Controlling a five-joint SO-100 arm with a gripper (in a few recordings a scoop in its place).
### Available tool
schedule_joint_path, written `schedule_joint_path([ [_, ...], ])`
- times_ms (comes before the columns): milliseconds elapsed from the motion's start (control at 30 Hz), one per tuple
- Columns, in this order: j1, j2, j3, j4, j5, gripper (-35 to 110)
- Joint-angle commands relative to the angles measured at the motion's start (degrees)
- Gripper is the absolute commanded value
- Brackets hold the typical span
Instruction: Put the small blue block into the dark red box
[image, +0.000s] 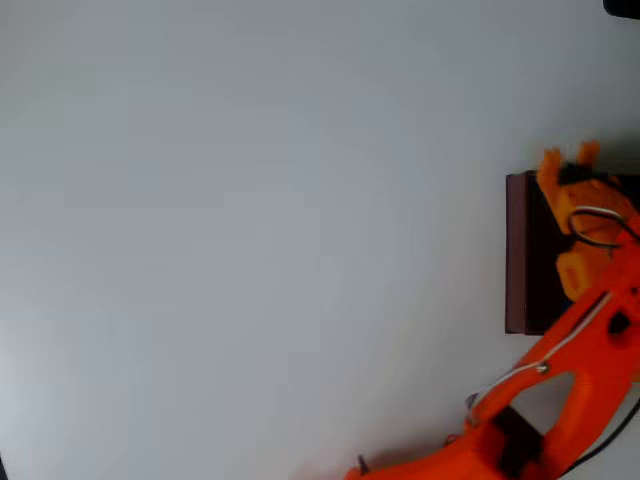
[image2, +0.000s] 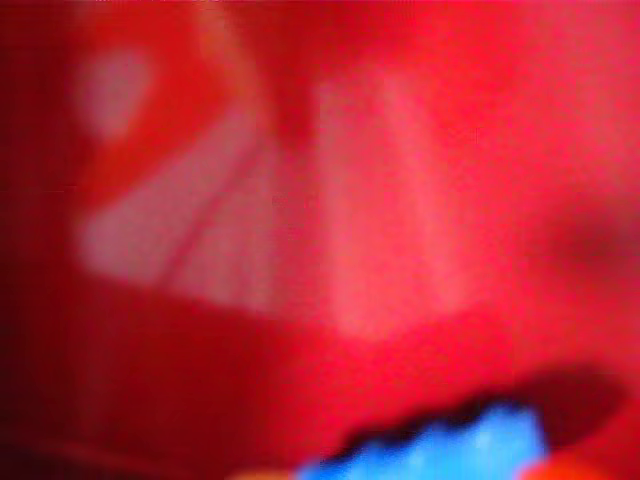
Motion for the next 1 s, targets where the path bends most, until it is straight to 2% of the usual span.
schedule_joint_path([
  [0,-2.7,15.5,11.1,0.8,-1.8,9],
  [100,-6.8,28.7,25.7,-1.6,-2.2,8],
  [267,-14.6,57.6,55.4,-12.2,0.0,3],
  [433,-23.7,80.7,75.1,-18.5,0.4,0],
  [733,-47.3,107.9,99.4,-29.6,-15.4,0],
  [967,-61.5,128.8,117.9,-30.8,-24.3,0],
])
